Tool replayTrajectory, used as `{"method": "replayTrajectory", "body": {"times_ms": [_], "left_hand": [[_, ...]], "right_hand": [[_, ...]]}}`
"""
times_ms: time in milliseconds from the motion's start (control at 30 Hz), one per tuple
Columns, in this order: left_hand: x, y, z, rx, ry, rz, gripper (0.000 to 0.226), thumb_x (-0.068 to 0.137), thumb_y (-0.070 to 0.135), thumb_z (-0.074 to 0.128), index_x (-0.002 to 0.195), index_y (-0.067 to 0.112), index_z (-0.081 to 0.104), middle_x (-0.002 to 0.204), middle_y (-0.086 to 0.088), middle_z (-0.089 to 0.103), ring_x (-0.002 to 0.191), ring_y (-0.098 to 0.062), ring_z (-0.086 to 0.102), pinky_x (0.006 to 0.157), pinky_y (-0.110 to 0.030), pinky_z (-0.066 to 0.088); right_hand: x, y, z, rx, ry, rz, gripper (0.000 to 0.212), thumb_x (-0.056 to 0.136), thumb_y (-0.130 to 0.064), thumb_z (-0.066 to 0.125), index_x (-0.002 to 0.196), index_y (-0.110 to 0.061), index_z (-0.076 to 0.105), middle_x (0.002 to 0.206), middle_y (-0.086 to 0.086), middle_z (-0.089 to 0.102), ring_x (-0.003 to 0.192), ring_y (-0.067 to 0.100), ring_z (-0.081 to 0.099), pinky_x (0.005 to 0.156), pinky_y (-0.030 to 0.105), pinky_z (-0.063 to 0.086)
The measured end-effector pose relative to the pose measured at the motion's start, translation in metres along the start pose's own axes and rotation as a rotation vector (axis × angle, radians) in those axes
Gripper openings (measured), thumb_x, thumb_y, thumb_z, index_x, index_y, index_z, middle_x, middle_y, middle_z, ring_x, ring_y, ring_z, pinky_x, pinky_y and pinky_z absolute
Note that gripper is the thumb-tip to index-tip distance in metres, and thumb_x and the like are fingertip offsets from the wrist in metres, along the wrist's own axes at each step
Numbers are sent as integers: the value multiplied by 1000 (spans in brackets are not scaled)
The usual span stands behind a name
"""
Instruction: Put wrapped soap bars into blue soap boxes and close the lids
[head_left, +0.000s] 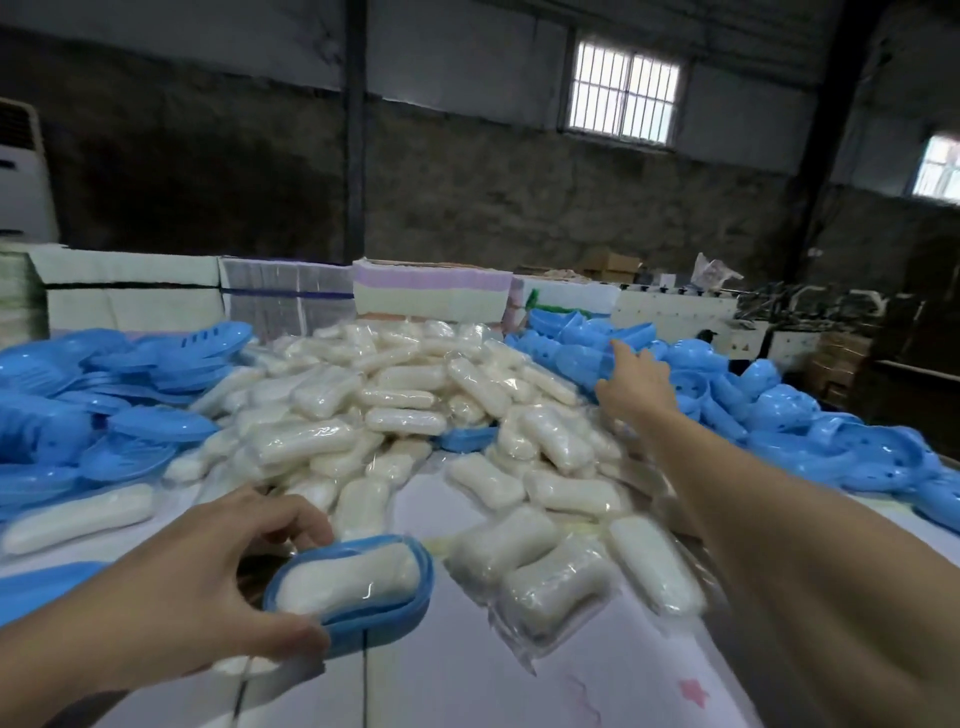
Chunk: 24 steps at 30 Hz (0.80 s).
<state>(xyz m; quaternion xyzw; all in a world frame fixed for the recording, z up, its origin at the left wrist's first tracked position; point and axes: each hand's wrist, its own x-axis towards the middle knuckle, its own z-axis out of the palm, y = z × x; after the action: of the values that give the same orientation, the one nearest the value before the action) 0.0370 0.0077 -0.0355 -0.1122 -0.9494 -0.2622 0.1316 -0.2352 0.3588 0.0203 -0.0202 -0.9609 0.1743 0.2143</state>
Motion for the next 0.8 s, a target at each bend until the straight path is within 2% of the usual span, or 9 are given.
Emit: {"method": "replayTrajectory", "body": {"times_ms": [100,167,267,367,433,500,600,733,800], "left_hand": [[0,2,-3,-42,-24,8,82,33,84,81,108,53,66,104,34,60,92,9,64,70,-4,45],[1,1,-3,-38,-18,19,90,28,95,71,109,53,66,106,34,60,93,9,64,71,-4,45],[0,-3,-2,-5,3,19,95,27,100,62,113,57,62,109,35,56,98,9,61,75,-2,42],[1,-7,1,18,-5,22,93,30,99,64,114,57,62,108,32,58,101,6,60,76,-3,42],[1,-6,1,34,-24,13,92,30,97,68,114,57,63,107,30,58,103,7,59,77,-2,41],[-1,-4,0,-18,-16,-12,89,29,89,78,111,57,65,102,25,60,100,8,61,75,-1,43],[-3,2,1,-94,-37,-37,84,33,70,89,111,59,61,101,24,59,99,7,63,80,-7,48],[-6,4,3,-115,-25,-45,77,38,64,88,106,61,54,106,22,62,102,1,62,90,-20,50],[-7,6,4,-161,-28,-52,74,39,63,86,104,63,51,105,27,61,102,0,62,89,-19,50]], "right_hand": [[16,-4,4,-60,-30,20,41,92,-20,48,133,-20,45,133,15,44,123,38,39,97,47,44],[20,-4,11,-57,23,27,30,93,-18,48,123,-18,53,128,14,45,119,37,41,92,45,45],[16,-9,20,28,105,-62,20,93,-21,52,111,-19,61,120,10,48,114,32,42,89,42,44],[1,-27,16,321,102,-212,5,87,-21,61,88,-19,65,97,1,56,96,21,51,81,36,44],[-17,-48,2,627,21,-250,12,82,-16,65,72,-22,63,75,-6,59,76,13,53,70,33,44],[-39,-74,-17,842,-89,-280,20,80,-15,67,64,-26,60,64,-11,54,64,9,49,65,27,40],[-76,-106,-46,985,-339,-364,31,82,-13,68,55,-27,62,64,-11,55,67,8,49,67,25,37],[-126,-119,-60,1158,-927,-428,17,81,-14,64,68,-23,71,77,-1,65,74,14,59,67,24,46],[-144,-117,-52,1270,-1109,-394,11,79,-13,63,77,-16,73,83,5,66,76,15,63,70,27,51]]}}
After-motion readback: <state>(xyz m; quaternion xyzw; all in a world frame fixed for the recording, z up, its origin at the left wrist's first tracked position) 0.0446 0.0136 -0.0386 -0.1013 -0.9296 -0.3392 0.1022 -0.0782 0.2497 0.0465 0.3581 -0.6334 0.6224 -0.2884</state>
